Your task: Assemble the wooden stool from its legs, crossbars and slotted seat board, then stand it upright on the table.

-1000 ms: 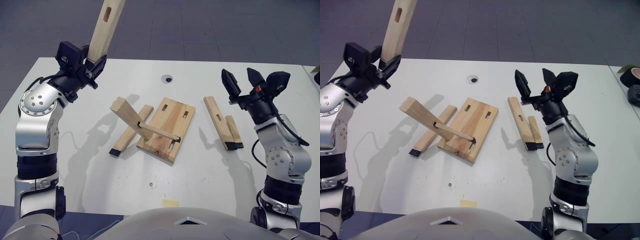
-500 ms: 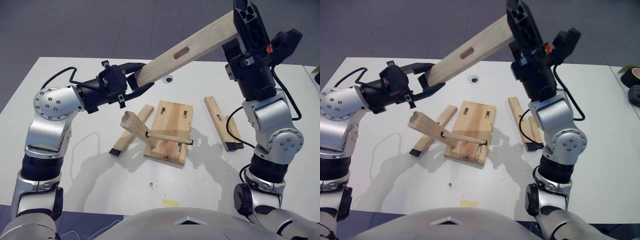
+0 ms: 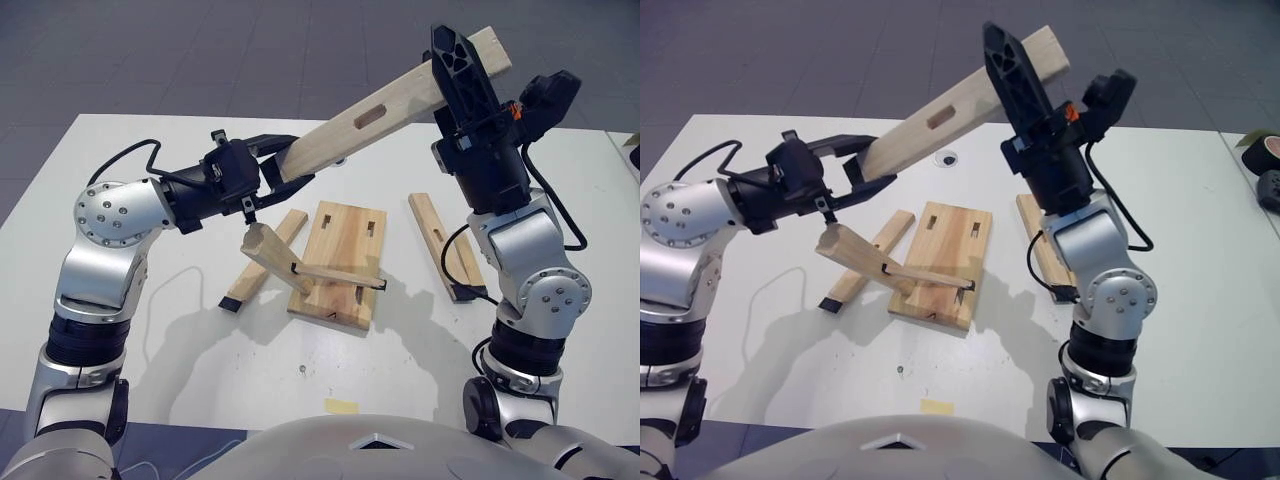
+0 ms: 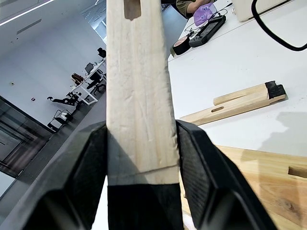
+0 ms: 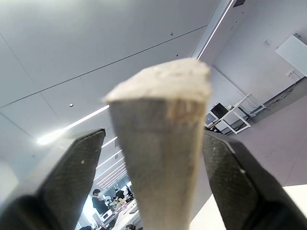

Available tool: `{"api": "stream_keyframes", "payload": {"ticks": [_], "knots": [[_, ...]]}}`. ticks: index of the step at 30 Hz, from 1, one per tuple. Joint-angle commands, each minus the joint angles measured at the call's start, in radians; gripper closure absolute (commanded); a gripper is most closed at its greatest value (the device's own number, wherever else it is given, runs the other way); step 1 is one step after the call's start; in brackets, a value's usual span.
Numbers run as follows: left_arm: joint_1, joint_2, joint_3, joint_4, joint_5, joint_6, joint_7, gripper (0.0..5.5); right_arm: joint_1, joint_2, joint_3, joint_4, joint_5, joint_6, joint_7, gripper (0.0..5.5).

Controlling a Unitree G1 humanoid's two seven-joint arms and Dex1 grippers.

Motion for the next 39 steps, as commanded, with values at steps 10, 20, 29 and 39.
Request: {"api": "stream_keyframes", "payload": {"ticks": [10,20,29,39], "knots": [[0.036,-0.023,-0.016,-0.063,0.021,0.025,0.03,3.42,0.079,0.11,0.01,-0.076,0.029,-0.097,-0.118,4.28],[-0.012,0.148,0.331,-0.025,-0.497,0.443,-0.07,1.78,0.05,0.065,-0.062,-0.049,-0.014,-0.155,-0.136,4.49],[0.154,0.372,0.242,-0.123,-0.574,0.529,-0.429,0.41,0.057,-0.073,-0.202,0.007,-0.025,-0.169,-0.131,4.49],[0.083,0.274,0.065,-0.088,-0.383,0.377,-0.398,0.69,0.073,-0.088,-0.182,0.029,-0.071,-0.142,-0.139,4.49]]}}
